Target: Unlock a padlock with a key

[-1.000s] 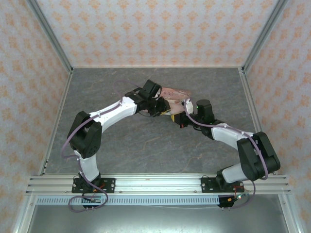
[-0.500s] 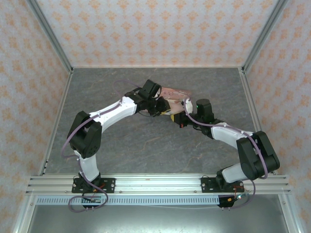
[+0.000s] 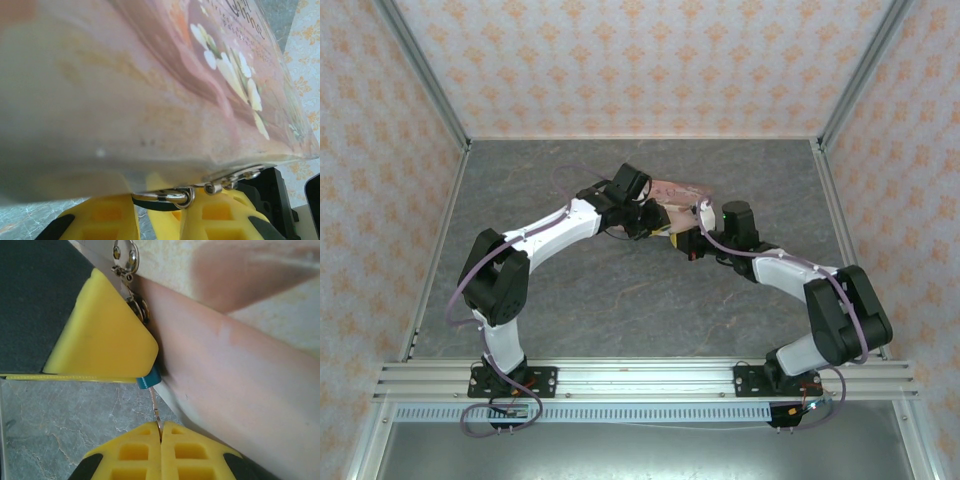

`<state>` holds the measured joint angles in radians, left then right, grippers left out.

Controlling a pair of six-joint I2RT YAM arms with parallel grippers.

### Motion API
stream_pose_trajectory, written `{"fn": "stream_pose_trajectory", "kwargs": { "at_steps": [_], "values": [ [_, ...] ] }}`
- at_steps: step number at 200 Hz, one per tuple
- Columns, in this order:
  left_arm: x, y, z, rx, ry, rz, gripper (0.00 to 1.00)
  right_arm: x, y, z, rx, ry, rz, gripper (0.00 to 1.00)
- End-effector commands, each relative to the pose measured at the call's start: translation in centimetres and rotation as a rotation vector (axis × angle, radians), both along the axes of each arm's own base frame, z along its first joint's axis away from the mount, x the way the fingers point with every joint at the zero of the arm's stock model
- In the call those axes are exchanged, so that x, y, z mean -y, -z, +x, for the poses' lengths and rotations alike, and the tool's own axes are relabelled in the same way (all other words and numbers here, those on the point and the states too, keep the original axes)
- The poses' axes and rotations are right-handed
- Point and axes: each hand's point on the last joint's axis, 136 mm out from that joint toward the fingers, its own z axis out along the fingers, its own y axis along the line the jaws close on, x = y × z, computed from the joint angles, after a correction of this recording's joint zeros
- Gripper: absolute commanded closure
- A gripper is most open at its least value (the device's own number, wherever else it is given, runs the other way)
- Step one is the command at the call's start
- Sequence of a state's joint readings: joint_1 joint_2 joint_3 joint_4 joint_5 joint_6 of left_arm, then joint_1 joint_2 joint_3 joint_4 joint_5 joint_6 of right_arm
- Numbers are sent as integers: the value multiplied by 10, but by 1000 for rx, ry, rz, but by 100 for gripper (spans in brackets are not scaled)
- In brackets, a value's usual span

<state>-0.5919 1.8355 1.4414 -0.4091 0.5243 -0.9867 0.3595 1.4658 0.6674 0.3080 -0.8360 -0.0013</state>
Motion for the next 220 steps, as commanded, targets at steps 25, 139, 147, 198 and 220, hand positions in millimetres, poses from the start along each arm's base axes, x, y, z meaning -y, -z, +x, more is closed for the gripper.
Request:
{"fn": "stream_pose_trajectory", "kwargs": {
  "at_steps": [25,139,147,198,220],
  "values": [
    [10,-21,3,52,45,-55,85,-10,-28,14,110,-22,32,100],
    [17,-30,0,64,110,-78,85,-22,-53,17,165,-86,95,100],
    [17,-31,0,69,113,-78,85,-22,-53,19,162,-88,98,100],
    [16,-28,-1,70,123,-69,85,-22,-59,26,147,-112,136,100],
    [15,-27,-1,77,127,-64,85,-18,-62,28,152,-110,143,100]
  ]
}}
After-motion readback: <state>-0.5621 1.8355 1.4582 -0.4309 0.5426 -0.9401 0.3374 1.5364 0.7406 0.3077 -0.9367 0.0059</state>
